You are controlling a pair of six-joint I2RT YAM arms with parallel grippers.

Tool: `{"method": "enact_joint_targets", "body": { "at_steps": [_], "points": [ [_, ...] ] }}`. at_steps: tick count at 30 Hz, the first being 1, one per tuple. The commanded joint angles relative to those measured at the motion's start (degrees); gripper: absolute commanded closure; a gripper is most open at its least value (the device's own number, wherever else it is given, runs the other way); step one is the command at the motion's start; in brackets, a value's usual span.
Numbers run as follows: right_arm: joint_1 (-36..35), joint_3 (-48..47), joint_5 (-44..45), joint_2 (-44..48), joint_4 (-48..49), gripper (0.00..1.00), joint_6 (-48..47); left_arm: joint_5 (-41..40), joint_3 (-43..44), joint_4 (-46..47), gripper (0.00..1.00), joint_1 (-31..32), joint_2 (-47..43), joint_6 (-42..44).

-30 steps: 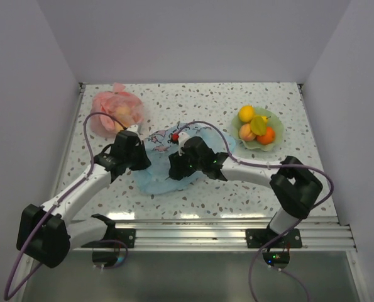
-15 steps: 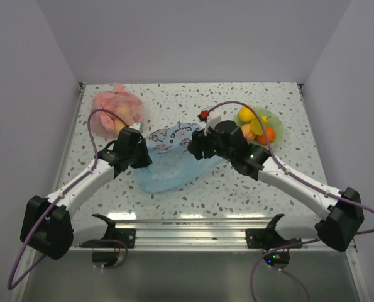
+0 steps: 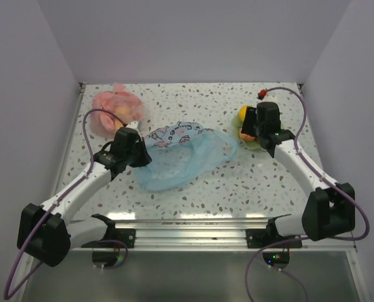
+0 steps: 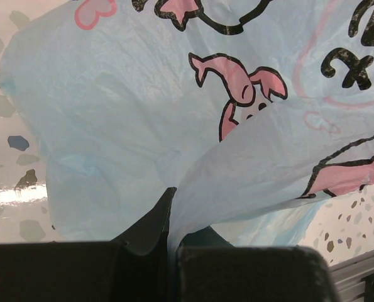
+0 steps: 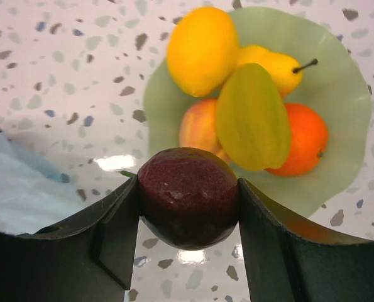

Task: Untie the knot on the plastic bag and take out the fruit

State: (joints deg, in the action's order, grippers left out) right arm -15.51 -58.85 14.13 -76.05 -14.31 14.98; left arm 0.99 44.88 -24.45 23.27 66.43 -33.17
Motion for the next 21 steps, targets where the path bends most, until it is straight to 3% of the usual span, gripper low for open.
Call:
{"method": "enact_joint_targets", "body": {
  "at_steps": [1,7,10,11,13,14,17,21],
  "points": [
    [3.37,1.19,0.29,-5.05,2.61,1.00,4.96,-0.82,-0.23,1.33,1.00,-0.06,-2.79,1.09],
    [6.89,2.07,0.99,-8.76,5.08,0.95,9.62,-0.82,-1.46,0.45,1.00,-0.15,-5.00,0.83],
    [6.90,1.81,1.51,-9.90,4.11,0.87,10.85,-0.82,-1.64,0.28,1.00,-0.06,-5.26,0.82],
    [7.07,2.24,1.95,-9.91,3.85,0.79,11.03,-2.12,-1.64,0.19,1.00,-0.15,-5.26,0.91],
    [6.98,2.77,2.39,-9.82,3.06,0.71,12.00,-2.22,-1.64,0.01,1.00,-0.15,-5.09,1.09],
    [7.07,3.38,2.74,-9.64,2.97,0.60,12.17,-2.40,-1.55,0.10,1.00,-0.15,-5.09,1.17],
    [6.98,4.09,2.66,-8.68,2.27,0.44,12.70,-2.84,-1.29,-0.25,1.00,-0.15,-4.74,1.53],
    [7.07,4.27,3.79,-6.83,0.16,0.16,12.79,-3.54,-0.50,-0.69,1.00,-0.15,-4.91,2.05]
  ]
}}
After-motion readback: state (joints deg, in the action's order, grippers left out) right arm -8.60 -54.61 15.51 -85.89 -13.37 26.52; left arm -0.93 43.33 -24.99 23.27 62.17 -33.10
